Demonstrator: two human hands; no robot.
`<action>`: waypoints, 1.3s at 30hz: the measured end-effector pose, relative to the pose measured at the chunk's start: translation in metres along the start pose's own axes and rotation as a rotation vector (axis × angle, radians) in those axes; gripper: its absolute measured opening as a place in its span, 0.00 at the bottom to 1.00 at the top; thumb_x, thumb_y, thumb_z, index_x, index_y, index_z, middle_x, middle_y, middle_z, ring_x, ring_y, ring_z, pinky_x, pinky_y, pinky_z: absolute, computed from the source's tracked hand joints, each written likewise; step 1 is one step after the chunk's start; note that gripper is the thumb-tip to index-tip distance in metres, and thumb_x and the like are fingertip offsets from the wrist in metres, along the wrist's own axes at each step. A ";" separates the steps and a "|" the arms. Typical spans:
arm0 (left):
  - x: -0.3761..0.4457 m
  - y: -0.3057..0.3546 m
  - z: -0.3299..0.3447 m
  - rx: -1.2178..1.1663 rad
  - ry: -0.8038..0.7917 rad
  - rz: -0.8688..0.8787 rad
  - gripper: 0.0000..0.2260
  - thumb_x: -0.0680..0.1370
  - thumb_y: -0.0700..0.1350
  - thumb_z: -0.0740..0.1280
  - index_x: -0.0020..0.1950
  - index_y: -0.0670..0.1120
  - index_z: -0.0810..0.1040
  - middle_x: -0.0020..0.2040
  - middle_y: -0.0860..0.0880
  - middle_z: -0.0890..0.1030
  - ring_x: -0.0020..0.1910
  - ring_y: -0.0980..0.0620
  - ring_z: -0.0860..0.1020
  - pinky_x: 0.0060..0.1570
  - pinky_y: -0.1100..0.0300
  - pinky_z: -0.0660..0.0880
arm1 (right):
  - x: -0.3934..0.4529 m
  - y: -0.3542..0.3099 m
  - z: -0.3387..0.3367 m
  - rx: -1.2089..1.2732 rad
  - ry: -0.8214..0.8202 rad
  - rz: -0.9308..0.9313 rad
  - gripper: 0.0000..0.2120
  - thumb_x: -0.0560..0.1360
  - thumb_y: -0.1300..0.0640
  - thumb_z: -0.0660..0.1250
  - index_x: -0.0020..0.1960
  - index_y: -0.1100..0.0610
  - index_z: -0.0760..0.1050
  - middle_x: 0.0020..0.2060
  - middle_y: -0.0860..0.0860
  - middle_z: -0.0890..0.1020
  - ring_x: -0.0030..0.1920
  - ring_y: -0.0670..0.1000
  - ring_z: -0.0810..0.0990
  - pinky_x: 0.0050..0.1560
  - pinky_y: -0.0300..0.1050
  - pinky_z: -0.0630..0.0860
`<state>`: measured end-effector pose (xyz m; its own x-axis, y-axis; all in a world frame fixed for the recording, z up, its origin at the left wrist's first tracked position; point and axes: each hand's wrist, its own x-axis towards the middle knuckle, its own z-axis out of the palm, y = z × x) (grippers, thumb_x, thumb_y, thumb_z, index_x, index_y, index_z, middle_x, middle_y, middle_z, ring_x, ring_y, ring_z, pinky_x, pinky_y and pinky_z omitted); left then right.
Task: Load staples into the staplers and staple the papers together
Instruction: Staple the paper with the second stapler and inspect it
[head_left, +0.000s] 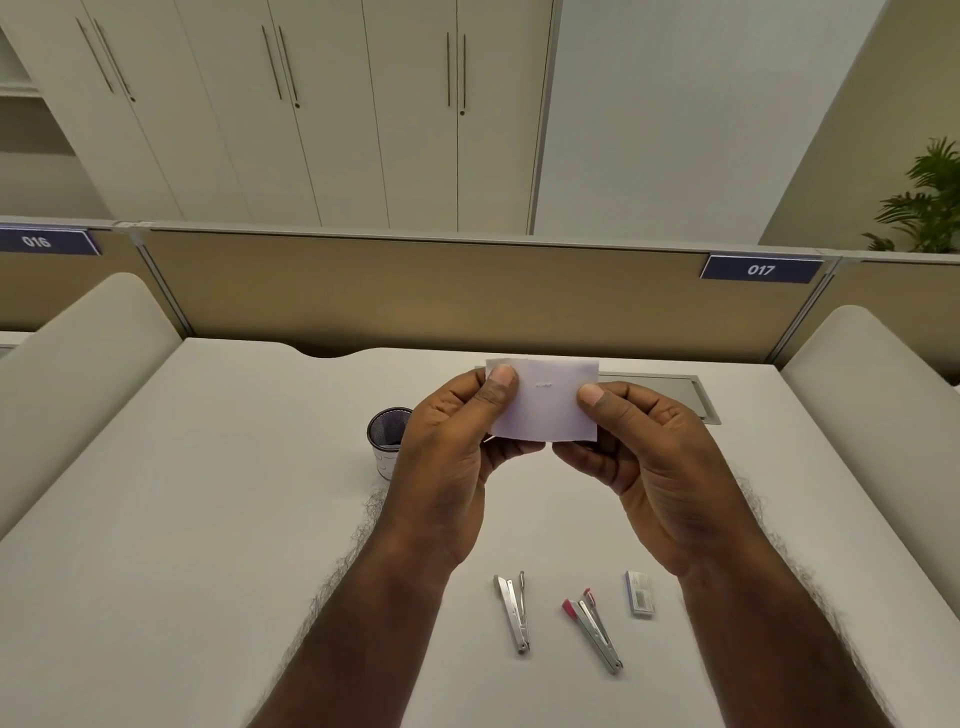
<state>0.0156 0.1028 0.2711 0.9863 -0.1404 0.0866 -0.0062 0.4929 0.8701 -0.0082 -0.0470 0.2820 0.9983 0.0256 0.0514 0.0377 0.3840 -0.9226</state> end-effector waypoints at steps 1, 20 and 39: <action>0.000 0.000 0.000 -0.004 -0.001 0.000 0.11 0.72 0.50 0.67 0.45 0.47 0.86 0.43 0.48 0.84 0.42 0.52 0.81 0.37 0.59 0.79 | 0.000 -0.001 0.000 0.007 -0.006 -0.001 0.07 0.66 0.52 0.75 0.39 0.55 0.84 0.38 0.52 0.84 0.40 0.48 0.84 0.40 0.40 0.81; -0.005 -0.036 -0.008 0.151 0.030 -0.125 0.18 0.74 0.62 0.66 0.55 0.53 0.84 0.55 0.55 0.83 0.58 0.59 0.78 0.65 0.53 0.73 | -0.008 0.058 0.009 -1.047 0.389 -0.761 0.11 0.73 0.57 0.72 0.55 0.56 0.83 0.54 0.47 0.83 0.53 0.41 0.83 0.56 0.30 0.76; 0.008 -0.055 -0.056 0.309 0.044 -0.160 0.02 0.81 0.46 0.64 0.51 0.52 0.77 0.50 0.49 0.79 0.46 0.53 0.84 0.40 0.60 0.81 | 0.019 0.087 -0.009 -0.633 0.266 -0.129 0.14 0.76 0.52 0.68 0.61 0.48 0.77 0.51 0.44 0.82 0.48 0.45 0.82 0.40 0.37 0.82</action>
<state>0.0335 0.1228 0.1965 0.9848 -0.1550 -0.0782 0.1064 0.1832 0.9773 0.0140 -0.0214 0.1994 0.9580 -0.2417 0.1544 0.0936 -0.2454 -0.9649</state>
